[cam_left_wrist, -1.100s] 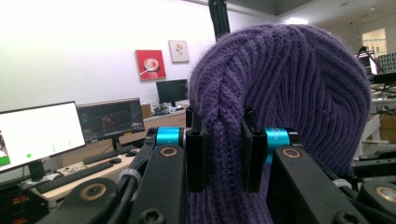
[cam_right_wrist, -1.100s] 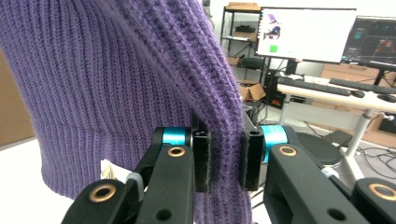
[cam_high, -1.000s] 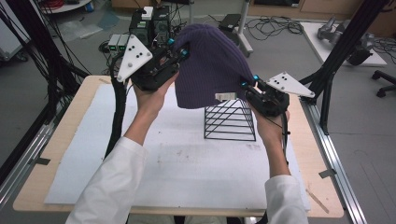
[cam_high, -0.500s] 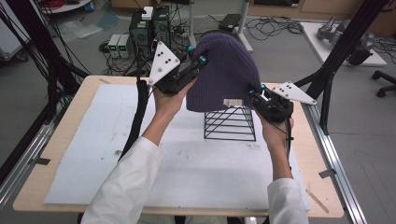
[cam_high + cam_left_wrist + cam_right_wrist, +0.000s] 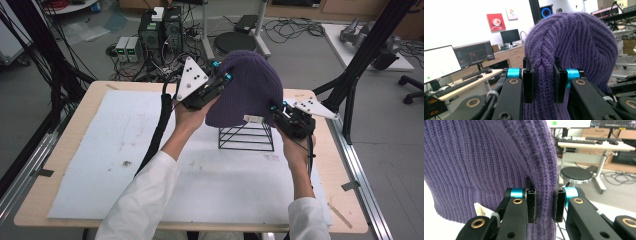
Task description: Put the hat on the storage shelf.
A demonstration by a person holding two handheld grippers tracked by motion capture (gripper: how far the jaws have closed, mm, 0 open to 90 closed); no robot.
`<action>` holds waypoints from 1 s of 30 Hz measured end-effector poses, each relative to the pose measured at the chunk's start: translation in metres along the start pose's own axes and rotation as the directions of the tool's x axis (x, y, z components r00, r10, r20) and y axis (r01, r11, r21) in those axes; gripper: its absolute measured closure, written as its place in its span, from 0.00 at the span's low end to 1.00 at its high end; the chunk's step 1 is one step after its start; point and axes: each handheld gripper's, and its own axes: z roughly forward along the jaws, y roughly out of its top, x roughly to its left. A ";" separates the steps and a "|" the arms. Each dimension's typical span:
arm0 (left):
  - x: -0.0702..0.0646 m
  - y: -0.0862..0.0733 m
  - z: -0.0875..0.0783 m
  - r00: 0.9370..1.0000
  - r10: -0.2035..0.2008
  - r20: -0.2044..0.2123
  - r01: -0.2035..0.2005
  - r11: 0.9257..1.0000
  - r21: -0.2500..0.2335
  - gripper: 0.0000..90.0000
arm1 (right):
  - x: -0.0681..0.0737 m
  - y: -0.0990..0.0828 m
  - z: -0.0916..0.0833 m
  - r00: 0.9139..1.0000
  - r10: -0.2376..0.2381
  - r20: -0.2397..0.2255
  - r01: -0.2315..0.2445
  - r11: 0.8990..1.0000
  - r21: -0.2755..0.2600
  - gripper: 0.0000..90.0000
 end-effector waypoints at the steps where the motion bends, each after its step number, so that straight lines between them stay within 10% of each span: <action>1: -0.001 -0.003 0.001 1.000 0.003 0.004 -0.003 1.000 0.008 0.84 | -0.001 -0.003 0.000 1.000 0.002 0.000 -0.002 1.000 0.010 0.88; 30: -0.026 -0.062 0.006 0.998 -0.035 0.050 0.030 0.994 0.103 0.83 | -0.012 -0.046 0.013 0.993 0.049 0.104 -0.073 0.969 0.238 0.87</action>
